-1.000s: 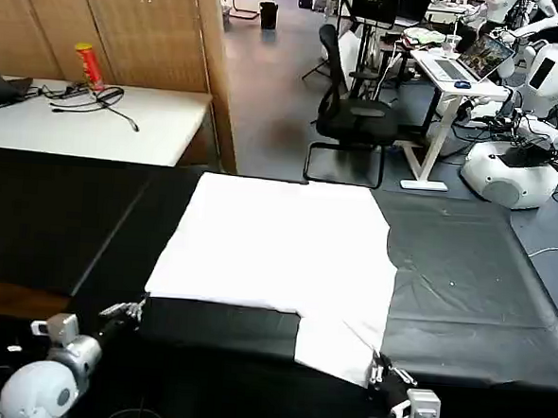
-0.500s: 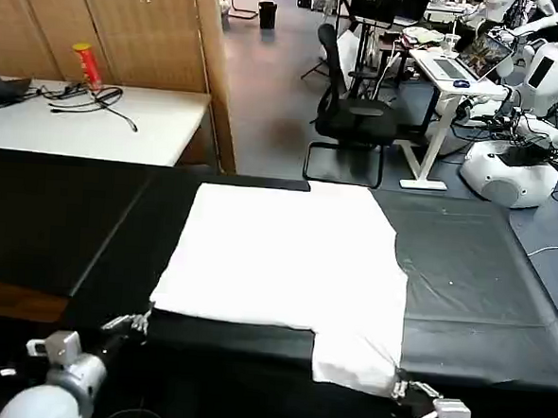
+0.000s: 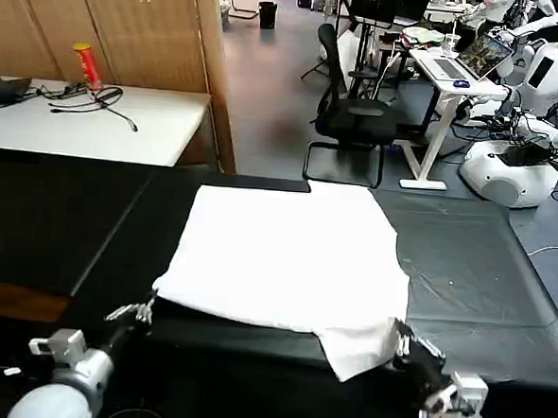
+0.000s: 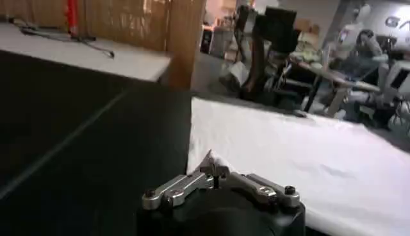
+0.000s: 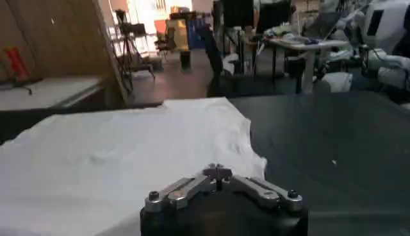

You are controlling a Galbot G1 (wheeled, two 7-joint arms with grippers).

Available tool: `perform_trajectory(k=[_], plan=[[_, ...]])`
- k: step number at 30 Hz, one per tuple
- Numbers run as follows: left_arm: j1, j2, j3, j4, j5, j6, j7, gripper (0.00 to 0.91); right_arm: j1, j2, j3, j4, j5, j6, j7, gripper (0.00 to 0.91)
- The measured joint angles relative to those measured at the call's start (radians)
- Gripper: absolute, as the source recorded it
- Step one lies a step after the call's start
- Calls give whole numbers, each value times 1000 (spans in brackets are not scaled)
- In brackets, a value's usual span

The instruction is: Fold and organize the clothes.

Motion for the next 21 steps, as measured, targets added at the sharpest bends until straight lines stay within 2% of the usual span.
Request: perform_trajectory(k=[21], plan=[[-235,62,97,232,132,-15,40,0,284,56,-64,-333,-55,27,-7,0]])
